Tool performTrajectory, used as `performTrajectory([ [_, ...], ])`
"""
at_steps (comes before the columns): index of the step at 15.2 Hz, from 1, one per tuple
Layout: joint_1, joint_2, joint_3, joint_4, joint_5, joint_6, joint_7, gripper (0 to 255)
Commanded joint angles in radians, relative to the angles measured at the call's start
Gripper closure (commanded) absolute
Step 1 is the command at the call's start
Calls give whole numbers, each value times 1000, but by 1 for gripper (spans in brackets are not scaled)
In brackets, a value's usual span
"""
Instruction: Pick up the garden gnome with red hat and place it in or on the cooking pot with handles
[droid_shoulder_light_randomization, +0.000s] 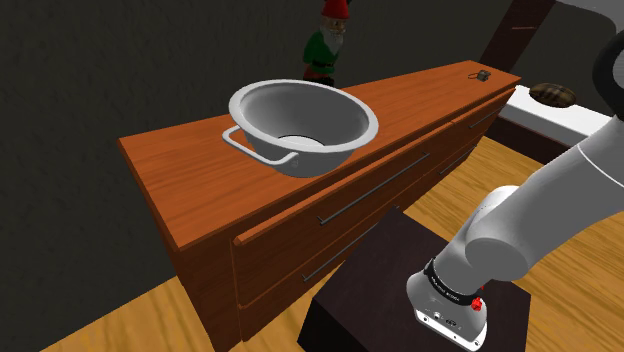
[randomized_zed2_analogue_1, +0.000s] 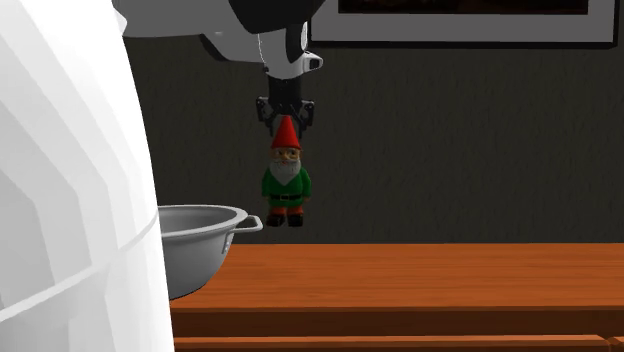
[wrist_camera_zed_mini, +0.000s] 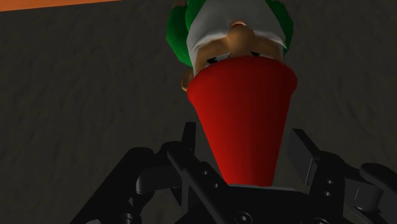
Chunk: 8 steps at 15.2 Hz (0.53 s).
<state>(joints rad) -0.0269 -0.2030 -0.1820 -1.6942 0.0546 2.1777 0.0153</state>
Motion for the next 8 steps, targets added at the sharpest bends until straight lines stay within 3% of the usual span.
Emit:
performTrajectory([
  [1,0,8,0,40,0,-30,3,255],
  [8,1,54,-5,190,8,-134,4,255],
])
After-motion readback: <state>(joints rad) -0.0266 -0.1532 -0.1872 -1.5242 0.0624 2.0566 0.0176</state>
